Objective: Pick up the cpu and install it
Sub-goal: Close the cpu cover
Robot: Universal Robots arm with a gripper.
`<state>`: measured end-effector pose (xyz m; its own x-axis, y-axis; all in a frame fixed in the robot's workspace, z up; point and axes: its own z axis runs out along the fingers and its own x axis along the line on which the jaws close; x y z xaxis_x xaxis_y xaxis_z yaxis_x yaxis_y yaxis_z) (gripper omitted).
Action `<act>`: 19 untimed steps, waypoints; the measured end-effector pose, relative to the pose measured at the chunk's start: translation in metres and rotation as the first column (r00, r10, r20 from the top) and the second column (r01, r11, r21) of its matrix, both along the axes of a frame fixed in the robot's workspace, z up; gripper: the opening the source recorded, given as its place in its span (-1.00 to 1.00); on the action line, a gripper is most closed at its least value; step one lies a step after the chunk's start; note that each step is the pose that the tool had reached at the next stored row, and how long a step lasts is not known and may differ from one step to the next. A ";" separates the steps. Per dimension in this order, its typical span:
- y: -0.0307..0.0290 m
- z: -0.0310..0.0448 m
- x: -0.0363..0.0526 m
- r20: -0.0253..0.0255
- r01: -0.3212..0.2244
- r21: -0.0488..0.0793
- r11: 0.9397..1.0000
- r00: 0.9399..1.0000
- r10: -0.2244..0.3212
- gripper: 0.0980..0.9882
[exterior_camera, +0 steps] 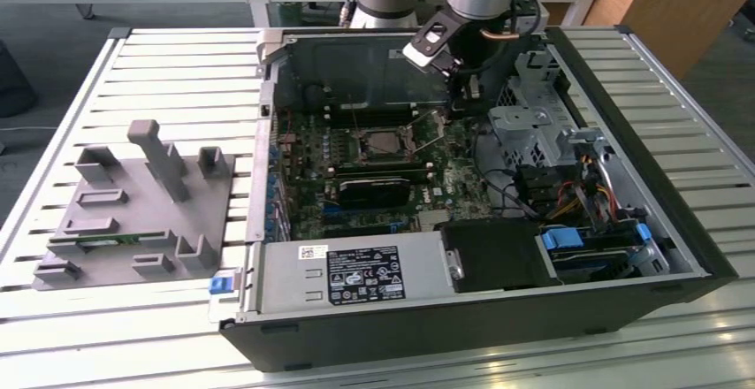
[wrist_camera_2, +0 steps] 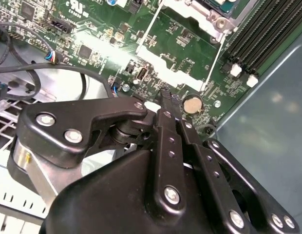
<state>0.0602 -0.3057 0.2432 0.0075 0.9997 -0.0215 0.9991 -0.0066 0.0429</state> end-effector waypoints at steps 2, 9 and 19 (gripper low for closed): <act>0.0000 -0.0029 0.0000 0.000 0.000 0.000 1.000 1.000 0.000 -0.97; 0.0000 -0.0055 -0.0085 0.000 0.000 0.002 1.000 1.000 0.000 -0.97; 0.0000 -0.0017 -0.0226 0.000 0.000 0.008 1.000 1.000 0.000 -0.97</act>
<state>0.0376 -0.3057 0.2415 0.0076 0.9999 -0.0138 0.9991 -0.0070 0.0427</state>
